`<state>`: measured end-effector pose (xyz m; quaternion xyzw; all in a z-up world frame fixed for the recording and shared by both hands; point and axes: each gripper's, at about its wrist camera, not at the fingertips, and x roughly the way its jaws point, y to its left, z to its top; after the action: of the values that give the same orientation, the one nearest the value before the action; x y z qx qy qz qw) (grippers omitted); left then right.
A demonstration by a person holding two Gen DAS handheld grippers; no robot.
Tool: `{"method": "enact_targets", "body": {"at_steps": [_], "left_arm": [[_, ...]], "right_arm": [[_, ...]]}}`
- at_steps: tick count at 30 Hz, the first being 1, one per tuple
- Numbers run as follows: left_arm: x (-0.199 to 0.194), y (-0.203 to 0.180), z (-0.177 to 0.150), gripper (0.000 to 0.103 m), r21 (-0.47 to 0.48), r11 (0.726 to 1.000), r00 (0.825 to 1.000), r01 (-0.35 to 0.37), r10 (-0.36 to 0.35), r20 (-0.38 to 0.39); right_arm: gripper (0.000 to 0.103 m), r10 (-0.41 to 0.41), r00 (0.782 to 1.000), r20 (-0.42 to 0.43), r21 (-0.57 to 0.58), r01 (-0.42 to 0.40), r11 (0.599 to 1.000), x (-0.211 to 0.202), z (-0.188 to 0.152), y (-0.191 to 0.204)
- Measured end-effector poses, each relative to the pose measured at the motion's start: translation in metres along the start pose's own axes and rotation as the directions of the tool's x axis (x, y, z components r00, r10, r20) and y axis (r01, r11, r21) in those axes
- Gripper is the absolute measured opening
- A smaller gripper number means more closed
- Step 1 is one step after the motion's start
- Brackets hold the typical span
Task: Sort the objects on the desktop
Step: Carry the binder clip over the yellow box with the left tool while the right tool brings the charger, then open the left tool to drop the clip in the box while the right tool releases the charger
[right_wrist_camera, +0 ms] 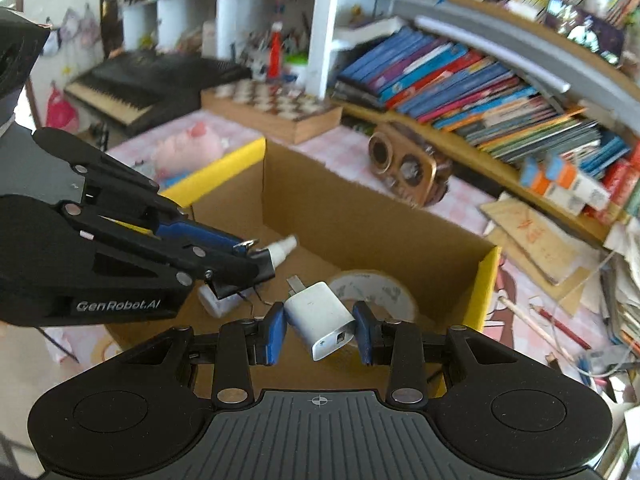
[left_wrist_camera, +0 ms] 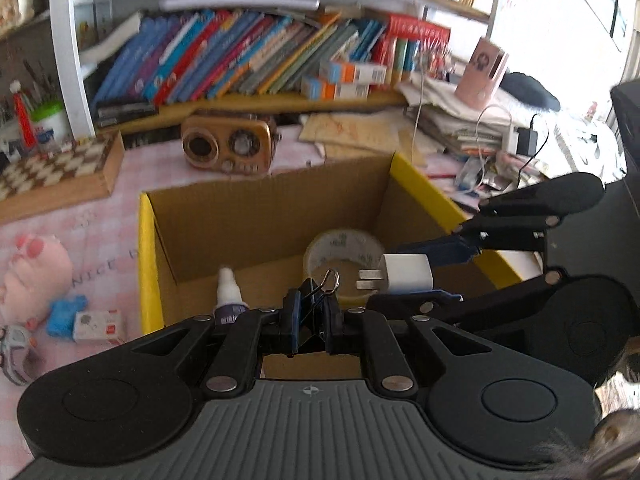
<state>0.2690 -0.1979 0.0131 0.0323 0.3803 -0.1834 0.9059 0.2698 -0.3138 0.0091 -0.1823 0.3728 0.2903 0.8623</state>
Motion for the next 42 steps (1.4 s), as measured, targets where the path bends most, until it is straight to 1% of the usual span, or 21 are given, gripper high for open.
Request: {"method": "enact_targets", "body": {"at_steps": [5,10,16,19,23,28,30,31,33,35,36,37,38,40,42], "left_arm": [[0.020,-0.001,-0.001,0.010,0.023,1.000,0.997,0.008,-0.006,-0.081],[0.032,-0.007,-0.006,0.010,0.058,0.998,0.990,0.011,-0.002,-0.142],[0.040,-0.013,-0.014,0.010,0.075,0.997,0.981,0.024,-0.009,-0.193],[0.042,-0.013,-0.017,0.010,0.070,0.997,0.979,0.021,-0.006,-0.206],[0.045,-0.010,-0.018,0.010,0.041,0.999,0.976,0.023,-0.013,-0.217],[0.042,-0.012,-0.019,0.010,0.043,0.999,0.980,0.007,0.001,-0.198],[0.038,-0.013,-0.018,0.011,0.041,0.999,0.984,0.007,0.001,-0.176],[0.035,-0.013,-0.017,0.013,0.042,0.999,0.987,0.005,0.001,-0.164],[0.029,-0.012,-0.015,0.022,0.043,0.999,0.990,0.000,0.006,-0.139],[0.020,-0.010,-0.013,0.037,0.035,0.999,0.994,-0.008,0.012,-0.106],[0.014,-0.008,-0.012,0.042,0.025,1.000,0.996,-0.010,0.012,-0.091],[0.009,-0.006,-0.011,0.049,0.013,1.000,0.997,-0.007,0.008,-0.075],[0.003,-0.004,-0.010,0.054,0.001,1.000,0.998,0.001,-0.001,-0.057],[-0.012,-0.003,-0.009,0.058,-0.010,1.000,1.000,0.018,-0.018,-0.018],[-0.026,-0.005,-0.009,0.062,0.000,1.000,1.000,0.024,-0.024,0.019]], "right_arm": [[0.035,0.024,0.993,-0.113,-0.076,-0.033,0.997,0.021,-0.001,-0.002],[0.035,0.027,0.984,-0.175,-0.135,-0.051,0.990,0.034,-0.008,0.002],[0.035,0.055,0.975,-0.214,-0.098,-0.078,0.992,0.041,-0.009,-0.003],[0.035,0.062,0.971,-0.230,-0.090,-0.085,0.992,0.043,-0.009,-0.005],[0.035,0.070,0.968,-0.242,-0.088,-0.093,0.992,0.044,-0.008,-0.004],[0.035,0.072,0.968,-0.240,-0.084,-0.095,0.992,0.045,-0.008,-0.005],[0.036,0.073,0.970,-0.231,-0.076,-0.093,0.993,0.043,-0.008,-0.005],[0.036,0.071,0.972,-0.224,-0.074,-0.089,0.993,0.042,-0.008,-0.005],[0.036,0.061,0.975,-0.212,-0.067,-0.077,0.995,0.040,-0.008,-0.006],[0.036,0.059,0.979,-0.195,-0.056,-0.072,0.996,0.035,-0.009,-0.006],[0.036,0.057,0.981,-0.184,-0.046,-0.067,0.997,0.031,-0.009,-0.006],[0.036,0.056,0.983,-0.175,-0.034,-0.063,0.997,0.028,-0.009,-0.006],[0.037,0.056,0.985,-0.163,-0.017,-0.059,0.998,0.023,-0.009,-0.006],[0.037,0.048,0.989,-0.140,0.008,-0.047,0.999,0.013,-0.009,-0.006],[0.037,0.031,0.993,-0.113,0.027,-0.029,0.999,0.003,-0.008,-0.005]]}}
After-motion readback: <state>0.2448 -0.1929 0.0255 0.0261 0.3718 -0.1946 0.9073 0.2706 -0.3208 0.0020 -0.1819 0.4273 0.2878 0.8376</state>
